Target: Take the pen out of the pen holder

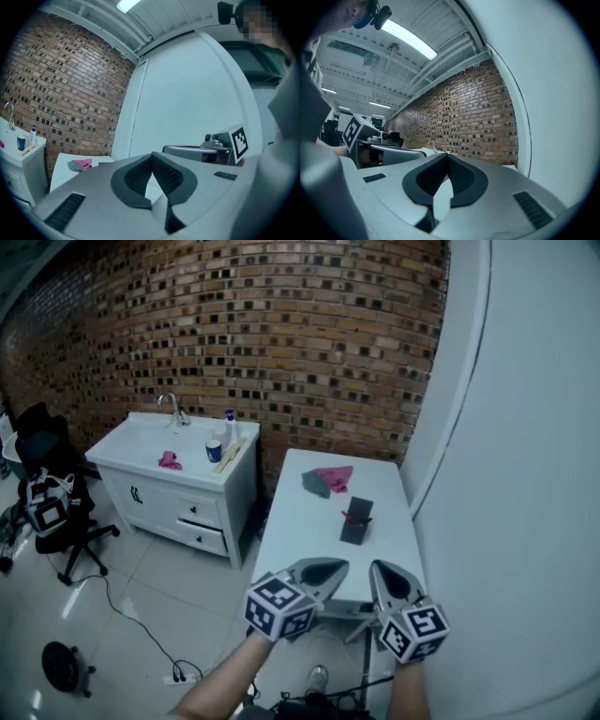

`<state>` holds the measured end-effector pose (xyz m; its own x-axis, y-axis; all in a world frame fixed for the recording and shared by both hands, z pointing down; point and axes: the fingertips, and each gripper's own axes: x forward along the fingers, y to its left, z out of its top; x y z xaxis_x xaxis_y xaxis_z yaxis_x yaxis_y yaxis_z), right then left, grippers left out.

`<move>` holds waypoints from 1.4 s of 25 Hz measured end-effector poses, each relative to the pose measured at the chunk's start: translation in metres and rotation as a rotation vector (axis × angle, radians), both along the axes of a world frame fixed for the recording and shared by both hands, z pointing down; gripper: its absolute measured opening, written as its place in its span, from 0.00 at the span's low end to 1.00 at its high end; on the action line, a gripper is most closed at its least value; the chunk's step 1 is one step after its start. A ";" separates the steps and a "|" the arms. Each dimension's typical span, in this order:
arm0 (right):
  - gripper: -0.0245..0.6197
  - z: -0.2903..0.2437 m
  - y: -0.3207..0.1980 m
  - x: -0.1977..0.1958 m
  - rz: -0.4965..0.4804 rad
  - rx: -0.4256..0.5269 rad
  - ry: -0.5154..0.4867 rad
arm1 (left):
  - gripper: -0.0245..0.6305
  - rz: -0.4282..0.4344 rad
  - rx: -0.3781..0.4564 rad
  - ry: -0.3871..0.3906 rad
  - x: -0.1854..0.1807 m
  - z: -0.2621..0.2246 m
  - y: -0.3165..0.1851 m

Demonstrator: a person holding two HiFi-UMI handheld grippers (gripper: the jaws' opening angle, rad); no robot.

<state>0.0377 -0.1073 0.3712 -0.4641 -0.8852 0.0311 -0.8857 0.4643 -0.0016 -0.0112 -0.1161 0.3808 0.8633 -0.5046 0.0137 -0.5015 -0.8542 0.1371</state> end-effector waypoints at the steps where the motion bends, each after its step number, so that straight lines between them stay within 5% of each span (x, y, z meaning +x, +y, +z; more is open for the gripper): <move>1: 0.04 0.001 -0.004 0.002 -0.003 -0.001 0.001 | 0.04 0.000 -0.001 -0.004 0.002 0.002 -0.005; 25: 0.04 0.001 -0.171 0.066 -0.142 -0.024 -0.040 | 0.04 -0.150 -0.021 -0.060 0.060 0.003 -0.159; 35: 0.04 0.014 -0.198 0.081 -0.097 -0.061 -0.045 | 0.04 -0.135 -0.038 -0.088 0.070 0.015 -0.196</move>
<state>0.1186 -0.3053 0.3853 -0.5498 -0.8331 0.0611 -0.8349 0.5458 -0.0714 0.0588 -0.3117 0.3962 0.7821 -0.6137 0.1080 -0.6230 -0.7731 0.1186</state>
